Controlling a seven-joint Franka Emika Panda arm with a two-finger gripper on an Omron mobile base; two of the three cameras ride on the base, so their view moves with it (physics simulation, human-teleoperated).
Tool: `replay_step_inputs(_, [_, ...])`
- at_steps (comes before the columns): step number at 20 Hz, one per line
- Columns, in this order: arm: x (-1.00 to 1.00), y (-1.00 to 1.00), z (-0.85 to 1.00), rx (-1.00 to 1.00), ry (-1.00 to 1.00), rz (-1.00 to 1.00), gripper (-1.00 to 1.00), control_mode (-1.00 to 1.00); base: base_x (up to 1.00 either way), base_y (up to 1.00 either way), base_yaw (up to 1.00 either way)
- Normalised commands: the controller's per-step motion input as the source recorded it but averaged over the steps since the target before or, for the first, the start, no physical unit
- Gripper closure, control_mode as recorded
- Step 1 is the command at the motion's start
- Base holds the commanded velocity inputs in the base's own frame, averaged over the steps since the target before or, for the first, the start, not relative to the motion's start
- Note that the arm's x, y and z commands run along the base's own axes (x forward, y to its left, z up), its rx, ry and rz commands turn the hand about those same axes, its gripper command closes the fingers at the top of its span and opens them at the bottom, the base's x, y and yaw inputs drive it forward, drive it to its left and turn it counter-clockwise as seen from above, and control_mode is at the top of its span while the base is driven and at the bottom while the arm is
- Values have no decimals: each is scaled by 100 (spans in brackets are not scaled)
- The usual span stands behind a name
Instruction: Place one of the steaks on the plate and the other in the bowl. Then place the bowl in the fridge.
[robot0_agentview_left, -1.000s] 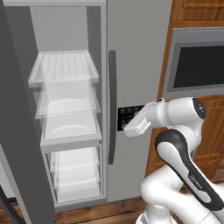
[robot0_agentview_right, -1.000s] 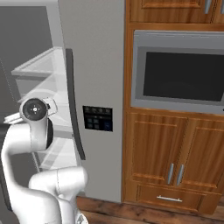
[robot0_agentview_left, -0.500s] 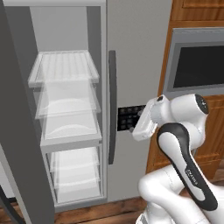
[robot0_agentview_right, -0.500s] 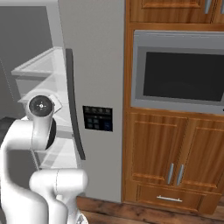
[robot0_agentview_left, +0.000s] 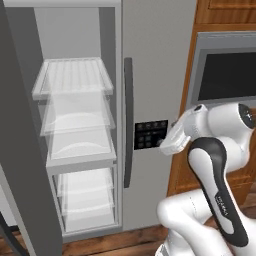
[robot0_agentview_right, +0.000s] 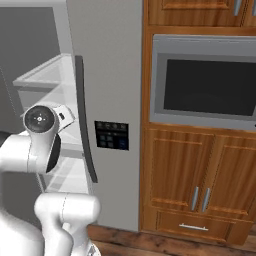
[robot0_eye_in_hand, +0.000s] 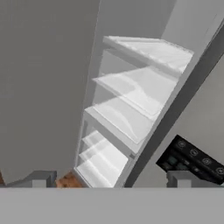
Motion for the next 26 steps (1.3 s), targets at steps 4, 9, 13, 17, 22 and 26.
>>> replay_step_inputs(4, [-46,-12,0,25,0,-41,-100,-100,0,0,0])
replay_step_inputs(9, [-7,0,0,2,0,-8,-100,-100,0,0,0])
replay_step_inputs(13, [0,0,0,0,0,0,-100,-100,0,0,0])
replay_step_inputs(17, [0,0,0,0,0,0,-100,100,-19,-6,0])
replay_step_inputs(22, [0,0,0,0,0,0,-100,100,-69,-13,0])
replay_step_inputs(26, [0,0,0,0,0,0,-100,100,-70,0,14])
